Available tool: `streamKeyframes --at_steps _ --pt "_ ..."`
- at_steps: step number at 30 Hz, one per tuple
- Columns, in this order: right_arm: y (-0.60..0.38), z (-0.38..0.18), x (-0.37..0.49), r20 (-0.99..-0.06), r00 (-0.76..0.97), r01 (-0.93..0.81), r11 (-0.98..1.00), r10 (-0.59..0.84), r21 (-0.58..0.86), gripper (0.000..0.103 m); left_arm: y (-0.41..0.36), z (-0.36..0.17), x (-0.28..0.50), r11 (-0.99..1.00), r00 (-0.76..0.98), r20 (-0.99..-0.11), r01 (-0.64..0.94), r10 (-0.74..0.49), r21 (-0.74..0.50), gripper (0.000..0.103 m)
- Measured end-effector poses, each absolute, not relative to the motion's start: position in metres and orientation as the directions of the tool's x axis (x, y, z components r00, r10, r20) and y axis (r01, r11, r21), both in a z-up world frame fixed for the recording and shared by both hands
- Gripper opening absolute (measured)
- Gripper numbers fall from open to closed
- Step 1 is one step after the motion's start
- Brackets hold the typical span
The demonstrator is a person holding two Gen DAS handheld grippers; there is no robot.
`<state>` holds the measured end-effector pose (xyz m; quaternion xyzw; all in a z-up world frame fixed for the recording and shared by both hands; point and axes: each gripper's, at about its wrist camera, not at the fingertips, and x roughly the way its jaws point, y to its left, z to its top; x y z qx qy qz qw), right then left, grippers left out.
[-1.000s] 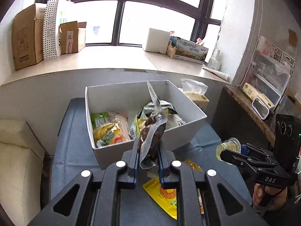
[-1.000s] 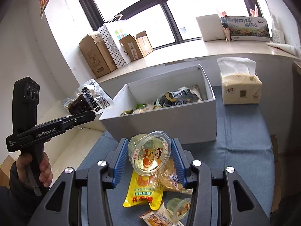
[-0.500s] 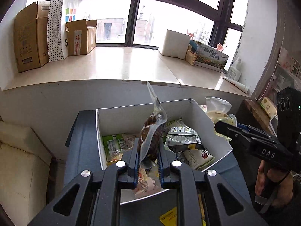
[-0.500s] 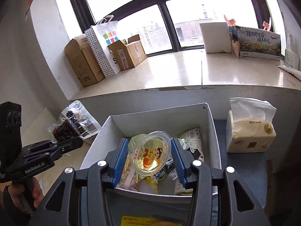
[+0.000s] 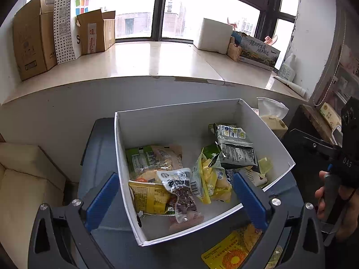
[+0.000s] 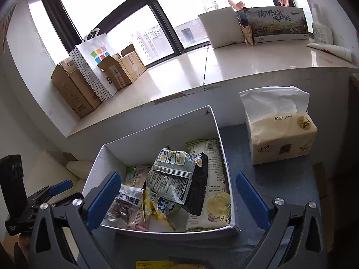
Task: Organize snacks
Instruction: 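Carry the jelly cup and clear bag into the box and open both tools, then grasp another jelly cup with the right tool while the left tool grasps a yellow bag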
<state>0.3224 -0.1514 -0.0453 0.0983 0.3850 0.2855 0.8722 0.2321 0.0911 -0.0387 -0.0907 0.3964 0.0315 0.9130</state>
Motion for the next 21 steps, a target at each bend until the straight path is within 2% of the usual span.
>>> streamKeyframes --at_steps 7,12,21 --pt "-0.155 -0.027 0.289 -0.577 0.521 -0.502 0.772 0.629 0.389 0.103 0.082 -0.034 0.216 0.982 0.681 -0.731 -0.102 -0.046 -0.157 0.103" --pt "-0.170 -0.036 0.238 -0.575 0.489 -0.555 0.743 0.656 0.375 0.103 0.069 -0.027 0.180 0.985 0.696 -0.714 -0.066 -0.068 -0.158 0.103" --pt "-0.202 -0.103 0.160 -0.693 0.440 -0.536 0.787 0.570 0.307 0.103 0.030 -0.048 0.095 0.981 0.686 -0.709 0.036 -0.163 -0.191 0.103"
